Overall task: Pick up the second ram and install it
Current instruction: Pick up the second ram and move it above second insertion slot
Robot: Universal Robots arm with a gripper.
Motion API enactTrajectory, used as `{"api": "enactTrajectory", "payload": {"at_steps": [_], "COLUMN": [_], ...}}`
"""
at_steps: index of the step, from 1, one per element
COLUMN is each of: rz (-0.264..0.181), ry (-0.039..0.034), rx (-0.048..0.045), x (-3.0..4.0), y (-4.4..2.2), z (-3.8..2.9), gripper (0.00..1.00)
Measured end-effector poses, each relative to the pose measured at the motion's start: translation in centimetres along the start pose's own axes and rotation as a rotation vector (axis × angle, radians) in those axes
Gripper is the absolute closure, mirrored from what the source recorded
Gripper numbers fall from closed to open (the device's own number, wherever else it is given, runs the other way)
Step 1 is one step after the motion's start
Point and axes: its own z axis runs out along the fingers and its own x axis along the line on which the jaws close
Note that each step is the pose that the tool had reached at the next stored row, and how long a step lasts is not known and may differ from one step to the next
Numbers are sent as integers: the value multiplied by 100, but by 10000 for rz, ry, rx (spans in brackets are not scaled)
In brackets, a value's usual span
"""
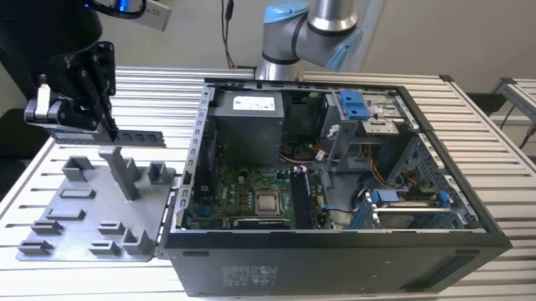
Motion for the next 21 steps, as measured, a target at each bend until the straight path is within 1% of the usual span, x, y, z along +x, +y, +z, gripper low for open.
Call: {"api": "enactTrajectory", "payload": {"at_steps": [8, 21], "rz": [0, 0], "ry": [0, 0], "rx": [0, 0], "x": [-6, -17], "y": [-147, -403], "z": [-4, -10], "gripper": [86, 86]}}
